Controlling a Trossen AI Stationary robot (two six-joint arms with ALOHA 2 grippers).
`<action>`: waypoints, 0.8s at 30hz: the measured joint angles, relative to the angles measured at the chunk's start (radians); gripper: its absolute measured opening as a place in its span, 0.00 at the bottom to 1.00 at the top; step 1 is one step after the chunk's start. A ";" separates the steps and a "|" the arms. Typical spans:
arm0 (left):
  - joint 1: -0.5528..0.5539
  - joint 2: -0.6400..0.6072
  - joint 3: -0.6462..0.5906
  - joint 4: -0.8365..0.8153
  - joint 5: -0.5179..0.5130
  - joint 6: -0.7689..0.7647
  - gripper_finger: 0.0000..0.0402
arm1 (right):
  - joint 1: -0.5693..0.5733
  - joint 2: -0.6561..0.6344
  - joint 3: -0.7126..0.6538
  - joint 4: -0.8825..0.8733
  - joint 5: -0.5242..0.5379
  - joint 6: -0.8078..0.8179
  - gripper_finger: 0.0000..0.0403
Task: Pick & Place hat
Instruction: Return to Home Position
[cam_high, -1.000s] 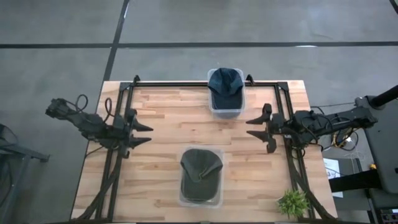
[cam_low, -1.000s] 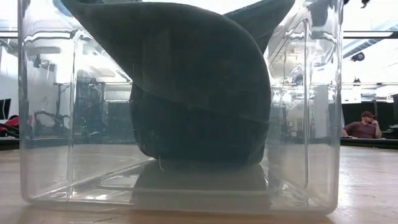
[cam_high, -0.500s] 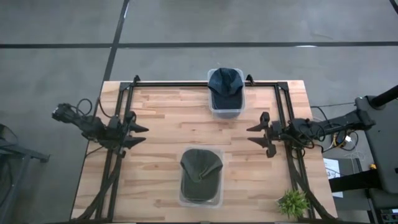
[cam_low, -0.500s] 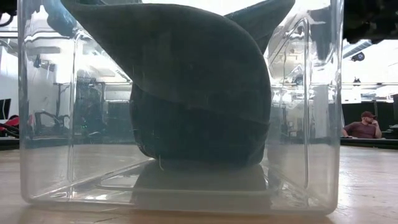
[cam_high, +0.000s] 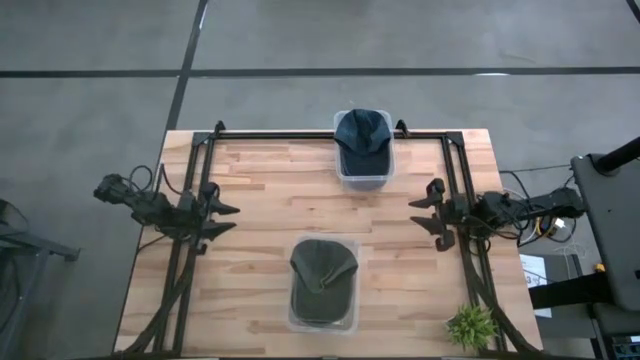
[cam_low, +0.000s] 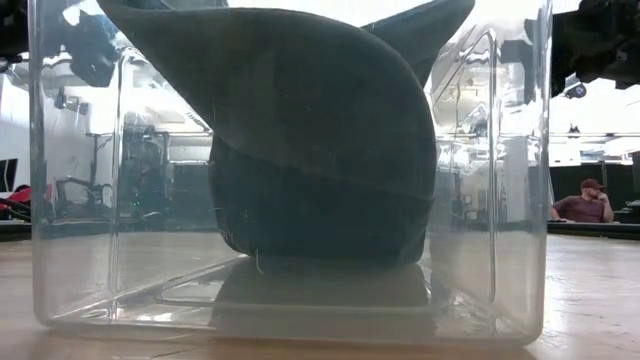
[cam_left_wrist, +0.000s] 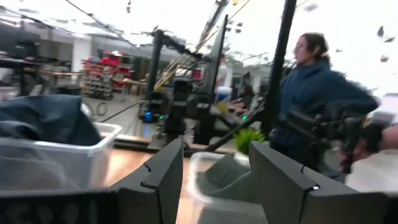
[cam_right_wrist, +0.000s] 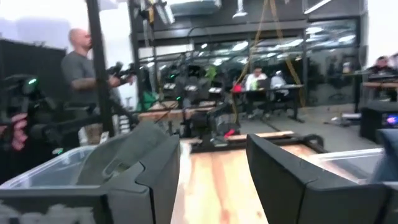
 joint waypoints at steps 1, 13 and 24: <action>0.003 0.000 0.001 -0.010 -0.013 0.008 0.44 | 0.000 -0.023 0.000 -0.011 0.015 -0.001 0.44; 0.066 0.000 0.022 -0.115 -0.017 -0.015 0.44 | 0.000 -0.129 0.000 -0.146 0.050 -0.005 0.45; 0.124 0.001 -0.127 0.070 0.190 -0.088 0.44 | 0.000 -0.129 0.000 -0.248 0.131 0.046 0.45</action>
